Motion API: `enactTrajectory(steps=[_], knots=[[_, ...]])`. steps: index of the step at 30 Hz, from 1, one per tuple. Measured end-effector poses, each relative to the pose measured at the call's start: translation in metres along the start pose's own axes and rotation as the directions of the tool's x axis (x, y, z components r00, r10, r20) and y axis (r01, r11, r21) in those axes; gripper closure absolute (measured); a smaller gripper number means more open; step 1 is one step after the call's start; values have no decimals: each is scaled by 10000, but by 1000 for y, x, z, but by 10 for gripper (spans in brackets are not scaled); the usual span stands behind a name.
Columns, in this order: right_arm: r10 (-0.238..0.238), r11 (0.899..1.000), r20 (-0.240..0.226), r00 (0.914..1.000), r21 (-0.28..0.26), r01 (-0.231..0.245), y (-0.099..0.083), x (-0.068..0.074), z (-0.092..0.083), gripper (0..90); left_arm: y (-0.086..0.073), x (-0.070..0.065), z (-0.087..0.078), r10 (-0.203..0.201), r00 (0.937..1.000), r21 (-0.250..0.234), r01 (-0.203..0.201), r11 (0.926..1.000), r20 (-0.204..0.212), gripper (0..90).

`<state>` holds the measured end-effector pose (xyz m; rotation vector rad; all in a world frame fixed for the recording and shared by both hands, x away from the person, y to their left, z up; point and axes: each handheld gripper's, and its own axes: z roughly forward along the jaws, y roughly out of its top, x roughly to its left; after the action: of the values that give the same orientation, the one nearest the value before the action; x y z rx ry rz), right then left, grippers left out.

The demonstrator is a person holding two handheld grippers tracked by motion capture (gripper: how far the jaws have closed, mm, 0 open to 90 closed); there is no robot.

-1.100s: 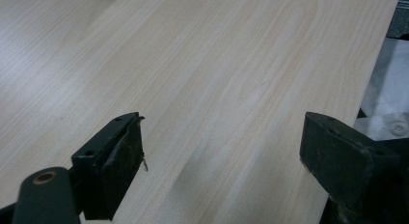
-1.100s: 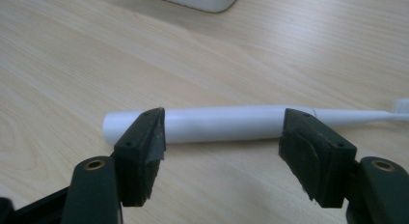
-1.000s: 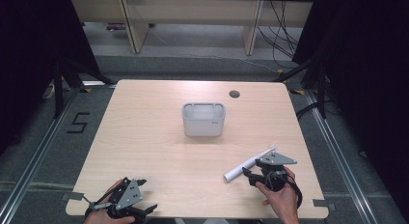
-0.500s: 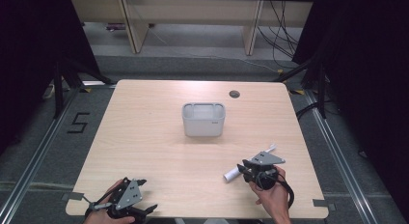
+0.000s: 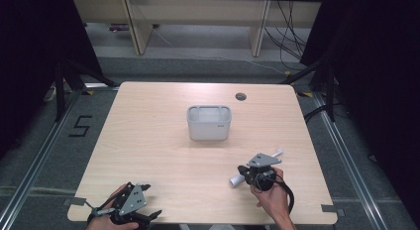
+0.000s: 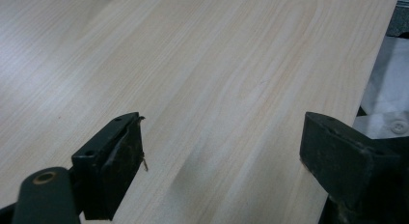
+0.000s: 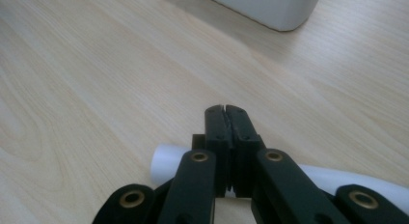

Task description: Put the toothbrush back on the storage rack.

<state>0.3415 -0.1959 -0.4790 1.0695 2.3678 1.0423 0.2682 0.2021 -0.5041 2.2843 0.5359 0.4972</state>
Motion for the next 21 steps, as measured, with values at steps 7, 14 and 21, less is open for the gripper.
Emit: enactTrajectory(steps=[7,14,21], knots=[[15,9987,-270,9996,509,-2,4,5,11,899,0,1,-1,156,9999,139,-155,9998,-54,148],[-64,9972,-421,9991,748,96,4,6,17,898,0,0,-1,118,9999,94,-118,9999,-16,148],[-370,9955,-616,9974,851,422,3,7,18,899,0,1,0,91,9999,18,-91,10000,-93,148]])
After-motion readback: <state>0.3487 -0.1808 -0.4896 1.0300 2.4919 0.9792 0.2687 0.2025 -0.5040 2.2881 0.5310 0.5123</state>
